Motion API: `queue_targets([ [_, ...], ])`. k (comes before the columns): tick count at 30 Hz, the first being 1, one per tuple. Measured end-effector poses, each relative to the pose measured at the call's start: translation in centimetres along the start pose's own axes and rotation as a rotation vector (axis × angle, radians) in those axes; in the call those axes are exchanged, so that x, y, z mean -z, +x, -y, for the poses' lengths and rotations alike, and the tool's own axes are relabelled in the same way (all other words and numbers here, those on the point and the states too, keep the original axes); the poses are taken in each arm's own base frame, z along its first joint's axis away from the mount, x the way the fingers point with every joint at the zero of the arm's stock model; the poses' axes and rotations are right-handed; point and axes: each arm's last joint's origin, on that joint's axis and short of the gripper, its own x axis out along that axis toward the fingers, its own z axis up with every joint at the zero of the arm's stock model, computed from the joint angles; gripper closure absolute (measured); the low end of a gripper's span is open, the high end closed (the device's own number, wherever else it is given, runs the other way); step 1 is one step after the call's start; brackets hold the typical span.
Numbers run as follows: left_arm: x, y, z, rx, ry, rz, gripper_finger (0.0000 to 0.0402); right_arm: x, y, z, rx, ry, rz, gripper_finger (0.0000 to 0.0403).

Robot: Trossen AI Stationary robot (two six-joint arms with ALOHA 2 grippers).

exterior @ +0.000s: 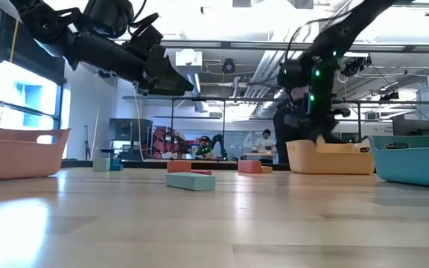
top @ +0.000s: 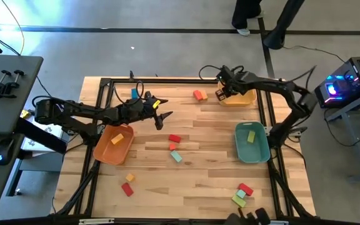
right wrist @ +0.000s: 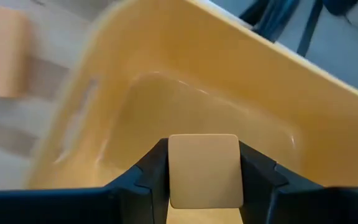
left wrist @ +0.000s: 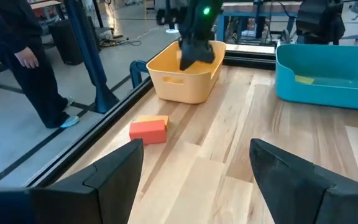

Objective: Sort blocks by size
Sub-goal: Put the top yellow cube block into the yellow bin, then put the top thin red rectangular block into the green bin

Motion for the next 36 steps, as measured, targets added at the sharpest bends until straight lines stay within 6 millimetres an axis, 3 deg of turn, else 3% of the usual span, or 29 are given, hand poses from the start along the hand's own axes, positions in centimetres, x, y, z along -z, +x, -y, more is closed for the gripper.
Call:
queue_targets([
  [5, 0.1, 0.0, 0.0, 0.0, 0.0, -0.008, 0.012, -0.2, 2.0, 0.2, 0.014, 0.025, -0.038, 0.0244],
  [8, 0.1, 0.0, 0.0, 0.0, 0.002, -0.009, 0.012, -0.3, 2.4, 0.0, 0.013, 0.024, -0.035, 0.0244],
  [18, 0.1, 0.0, 0.0, 0.0, 0.002, -0.009, 0.012, -0.2, 2.4, 0.0, -0.01, -0.017, -0.056, 0.0368],
  [22, 0.1, 0.0, 0.0, 0.0, 0.002, -0.009, 0.012, -0.3, 2.4, 0.0, -0.01, -0.06, -0.041, 0.0378],
  [25, 0.1, 0.0, 0.0, 0.0, 0.002, -0.008, 0.012, -0.3, 2.2, 0.1, -0.022, -0.076, -0.042, 0.0356],
  [36, 0.2, 0.0, 0.0, 0.0, 0.003, -0.016, 0.012, -0.3, 1.4, 1.4, -0.008, -0.059, -0.056, 0.0213],
])
